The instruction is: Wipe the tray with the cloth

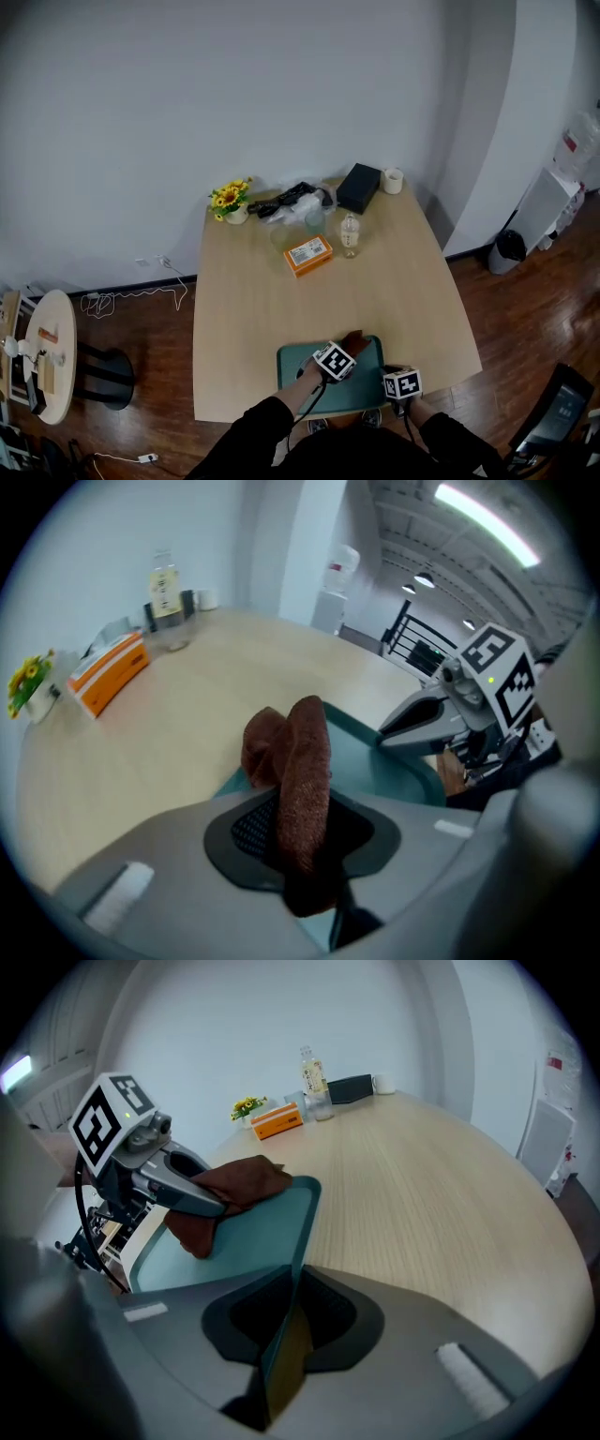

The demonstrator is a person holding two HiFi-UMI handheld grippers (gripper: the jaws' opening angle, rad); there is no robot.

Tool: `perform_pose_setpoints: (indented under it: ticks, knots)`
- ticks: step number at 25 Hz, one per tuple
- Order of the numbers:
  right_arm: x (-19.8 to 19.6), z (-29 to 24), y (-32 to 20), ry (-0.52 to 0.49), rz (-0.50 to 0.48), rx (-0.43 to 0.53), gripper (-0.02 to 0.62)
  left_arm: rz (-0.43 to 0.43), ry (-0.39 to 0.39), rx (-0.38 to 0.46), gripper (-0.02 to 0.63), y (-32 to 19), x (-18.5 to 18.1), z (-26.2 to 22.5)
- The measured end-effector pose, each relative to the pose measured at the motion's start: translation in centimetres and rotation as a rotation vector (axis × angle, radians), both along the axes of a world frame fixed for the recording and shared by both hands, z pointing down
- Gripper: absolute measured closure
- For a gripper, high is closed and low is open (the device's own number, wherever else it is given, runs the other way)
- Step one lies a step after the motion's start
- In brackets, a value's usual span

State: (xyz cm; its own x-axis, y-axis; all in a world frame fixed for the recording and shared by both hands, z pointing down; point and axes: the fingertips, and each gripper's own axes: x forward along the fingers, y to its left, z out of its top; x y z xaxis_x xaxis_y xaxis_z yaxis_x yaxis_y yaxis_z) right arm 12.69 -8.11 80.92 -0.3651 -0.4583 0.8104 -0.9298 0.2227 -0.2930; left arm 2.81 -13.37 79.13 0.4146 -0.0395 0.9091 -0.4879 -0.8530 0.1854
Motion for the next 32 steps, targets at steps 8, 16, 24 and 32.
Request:
perform_pose_setpoints:
  ticks: [8,16,24,32]
  knots:
    - [0.5,-0.2,0.1,-0.018,0.010,0.015,0.560,0.177,0.068,-0.002,0.531,5.2,8.7,-0.4]
    - [1.0,0.0,0.3,-0.017,0.017,0.019,0.560,-0.069,0.024,0.011,0.531,5.2,-2.8,0.2]
    - [0.5,-0.1,0.3,-0.014,0.021,0.015,0.561,-0.381,-0.096,0.070,0.531,3.5,-17.7,1.0]
    - [0.5,-0.1,-0.1,-0.030,0.036,0.031,0.561,-0.397,-0.060,-0.042,0.534,4.0,-18.0,1.1]
